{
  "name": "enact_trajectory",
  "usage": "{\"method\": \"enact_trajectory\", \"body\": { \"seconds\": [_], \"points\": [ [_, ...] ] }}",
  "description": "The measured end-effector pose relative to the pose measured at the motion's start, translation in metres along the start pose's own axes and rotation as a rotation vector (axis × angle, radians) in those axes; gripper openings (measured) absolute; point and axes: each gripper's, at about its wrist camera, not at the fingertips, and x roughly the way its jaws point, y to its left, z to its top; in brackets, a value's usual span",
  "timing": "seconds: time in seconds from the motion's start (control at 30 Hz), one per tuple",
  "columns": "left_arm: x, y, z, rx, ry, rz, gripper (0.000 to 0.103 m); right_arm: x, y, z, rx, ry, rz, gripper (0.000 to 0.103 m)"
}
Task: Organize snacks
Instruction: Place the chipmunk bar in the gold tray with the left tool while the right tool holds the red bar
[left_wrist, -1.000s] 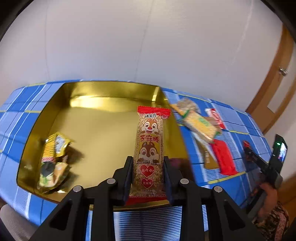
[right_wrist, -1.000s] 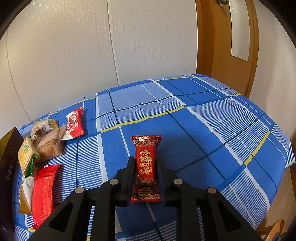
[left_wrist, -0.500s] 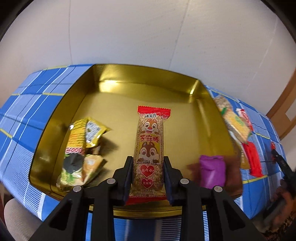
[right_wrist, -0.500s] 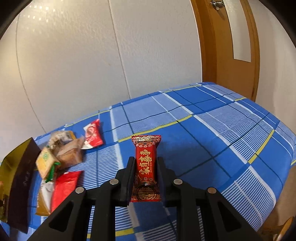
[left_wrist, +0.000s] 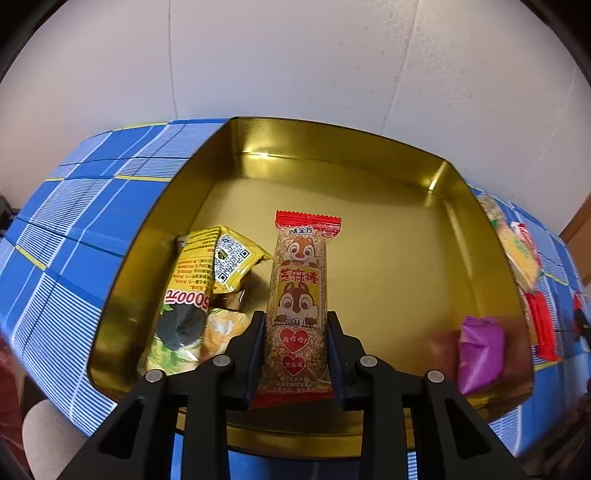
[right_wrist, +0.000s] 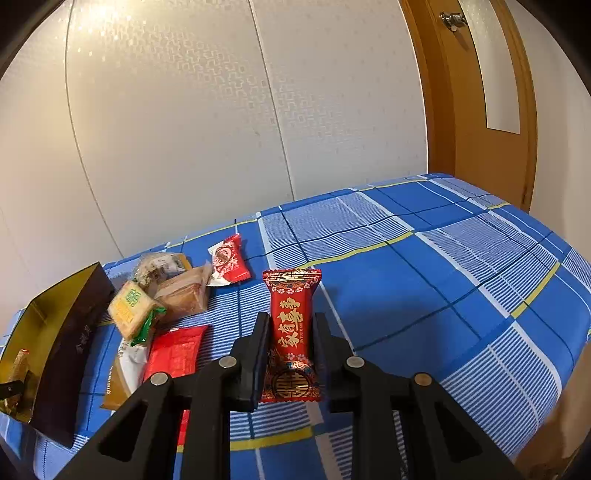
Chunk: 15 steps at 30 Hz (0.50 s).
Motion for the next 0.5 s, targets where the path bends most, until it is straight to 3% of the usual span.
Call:
{"method": "enact_trajectory", "body": {
  "seconds": [0.17,0.33,0.5],
  "points": [
    [0.0,-0.001,-0.002,0.019,-0.013,0.029,0.032,-0.007,0.01,-0.005,-0.018,0.001,0.022,0.022],
    [-0.015,-0.002,-0.006,0.005,-0.062,-0.005,0.039,-0.017,0.026,-0.008,-0.048,-0.001,0.067,0.022],
    [-0.025,-0.003,-0.011,0.02,-0.089,-0.006,0.04,-0.023,0.046,-0.014,-0.061,0.027,0.132,0.022]
  ]
}}
